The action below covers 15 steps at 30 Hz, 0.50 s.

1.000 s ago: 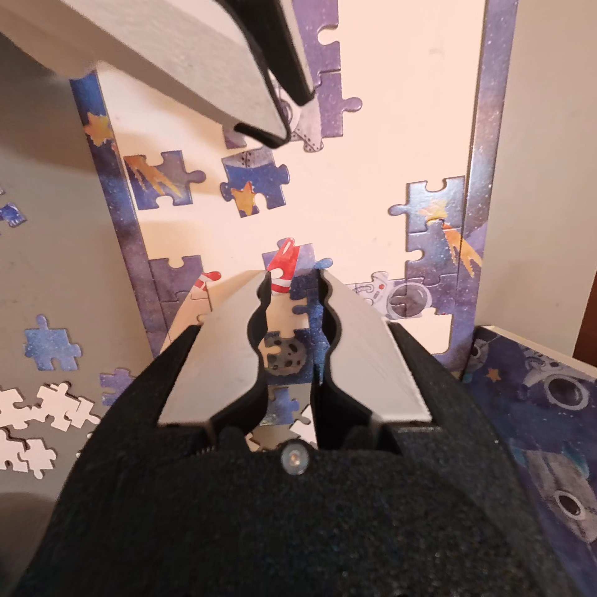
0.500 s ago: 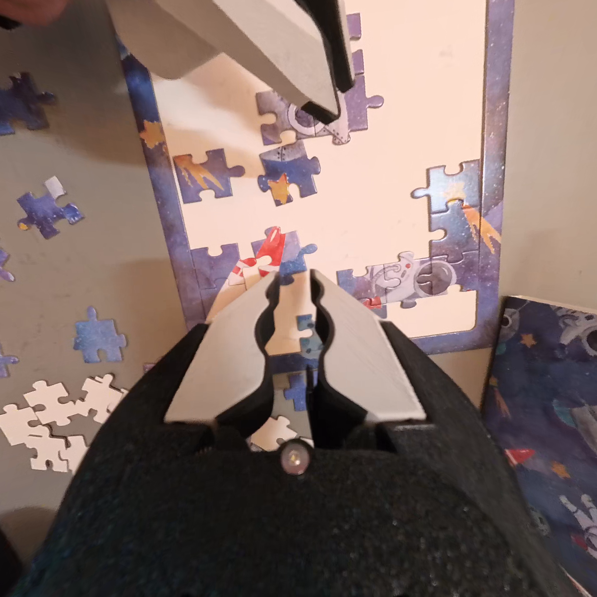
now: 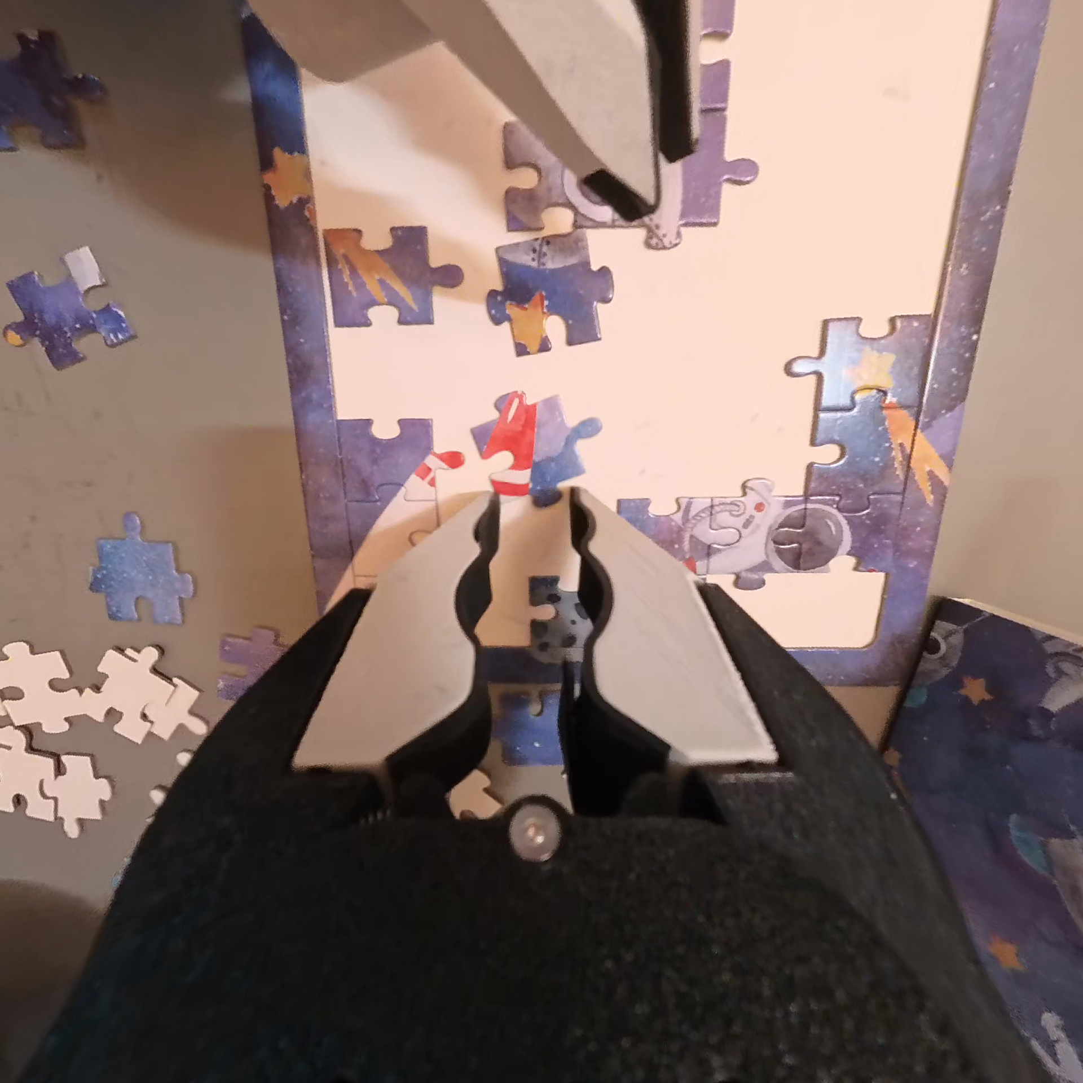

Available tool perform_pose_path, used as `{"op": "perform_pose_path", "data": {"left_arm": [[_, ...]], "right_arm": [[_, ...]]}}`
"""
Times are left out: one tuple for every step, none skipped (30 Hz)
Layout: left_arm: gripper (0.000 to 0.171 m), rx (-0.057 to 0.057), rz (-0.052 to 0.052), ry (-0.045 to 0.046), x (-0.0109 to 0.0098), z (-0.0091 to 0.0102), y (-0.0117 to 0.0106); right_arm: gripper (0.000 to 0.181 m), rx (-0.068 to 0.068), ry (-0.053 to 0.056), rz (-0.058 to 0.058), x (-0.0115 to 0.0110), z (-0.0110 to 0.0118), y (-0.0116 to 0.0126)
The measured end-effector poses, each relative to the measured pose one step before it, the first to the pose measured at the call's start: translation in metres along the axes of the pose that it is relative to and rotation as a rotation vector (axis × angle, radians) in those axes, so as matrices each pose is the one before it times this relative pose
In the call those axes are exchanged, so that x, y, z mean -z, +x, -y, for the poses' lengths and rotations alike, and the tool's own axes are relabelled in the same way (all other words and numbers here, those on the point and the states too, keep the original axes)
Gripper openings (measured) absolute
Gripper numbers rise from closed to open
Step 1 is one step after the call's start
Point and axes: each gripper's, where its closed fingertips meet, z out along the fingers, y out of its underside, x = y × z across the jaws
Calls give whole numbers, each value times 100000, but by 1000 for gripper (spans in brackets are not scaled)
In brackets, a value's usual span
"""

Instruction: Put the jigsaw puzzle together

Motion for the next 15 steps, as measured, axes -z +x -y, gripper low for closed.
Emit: {"op": "perform_pose_path", "data": {"left_arm": [[11, -214, 161, -189, -14, -30, -20], [11, -228, 221, -134, 11, -26, -35], [11, -189, 291, -23, 14, -2, -47], [11, -77, 274, -24, 7, -9, -65], [11, 2, 142, -55, 7, 1, -40], [11, 45, 15, -89, -8, -13, -31], [11, 50, -35, -100, -10, -22, -3], [11, -38, -23, -98, -20, -18, 19], [11, -163, 61, -125, -29, -23, 15], [11, -247, 126, -133, -39, -32, 5], [11, -226, 76, -224, -44, -39, 19], [11, -182, 11, -278, -47, -40, 28], [11, -238, 22, -205, -39, -43, 29], [11, -304, 82, -220, -19, -57, 14], [11, -246, 178, -372, 16, -83, 7]], "right_arm": [[19, -242, -202, 277, 20, -58, 132], [19, -20, -106, 309, 1, 8, 0], [19, 304, -99, -421, -6, 16, 4], [19, 601, -185, -788, 7, -22, -9], [17, 74, -552, -619, 69, -51, -59], [9, 265, -63, 348, 102, 5, -227], [0, 841, 143, 1612, 128, 5, -492], [1, 433, -78, 971, 112, -10, -430], [11, 312, -76, -1072, 119, 34, -76], [21, 658, 274, -2429, 119, 102, 243], [28, 1451, 1128, -2137, 77, 214, 288], [34, 1890, 1692, -1734, -1, 287, 296], [37, 1884, 1619, -1411, -51, 249, 299], [38, 1429, 962, -565, -106, 154, 173], [38, 2239, -134, 730, -105, -7, -53]]}}
